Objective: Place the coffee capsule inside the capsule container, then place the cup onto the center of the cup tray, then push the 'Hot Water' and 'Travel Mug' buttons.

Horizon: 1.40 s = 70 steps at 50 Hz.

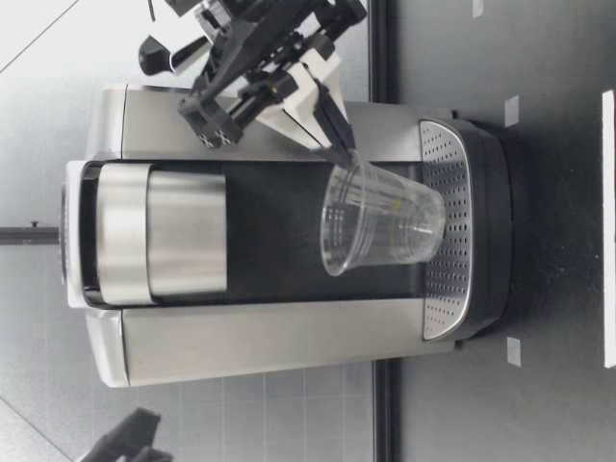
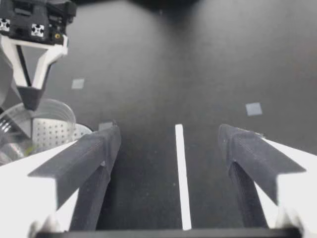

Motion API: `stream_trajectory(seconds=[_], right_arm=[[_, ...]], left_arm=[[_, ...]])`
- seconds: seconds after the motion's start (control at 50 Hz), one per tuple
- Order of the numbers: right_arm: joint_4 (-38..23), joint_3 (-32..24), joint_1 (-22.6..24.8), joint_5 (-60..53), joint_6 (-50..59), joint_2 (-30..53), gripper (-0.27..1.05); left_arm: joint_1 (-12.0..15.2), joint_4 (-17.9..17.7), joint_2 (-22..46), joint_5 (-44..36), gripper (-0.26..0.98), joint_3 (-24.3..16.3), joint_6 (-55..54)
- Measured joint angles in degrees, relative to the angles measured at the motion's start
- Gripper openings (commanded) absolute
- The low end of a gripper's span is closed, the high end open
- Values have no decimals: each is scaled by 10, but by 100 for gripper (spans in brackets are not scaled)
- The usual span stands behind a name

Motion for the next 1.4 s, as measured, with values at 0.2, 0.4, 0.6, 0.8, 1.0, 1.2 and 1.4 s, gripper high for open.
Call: stream_trajectory(seconds=[0.2,0.4,0.6,0.8,1.0,1.2,1.4], right_arm=[[-2,-5,1,0,0,5,3],[-4,-7,0,0,1,9,16],[-4,-12,0,-1,1,14,35],[-4,-14,0,-1,2,15,47],[-4,-15,0,-2,3,11,47],[-8,-13,1,-3,-1,-18,47],[-9,28,1,-9,-1,-54,47]], left_arm=[[0,0,-2,0,74,4,0],[0,0,-7,0,74,7,0],[0,0,-15,0,74,11,1],[0,0,-21,0,74,11,0],[0,0,-22,0,74,11,1],[0,-7,-25,0,74,11,0],[0,-11,-33,0,74,14,0]])
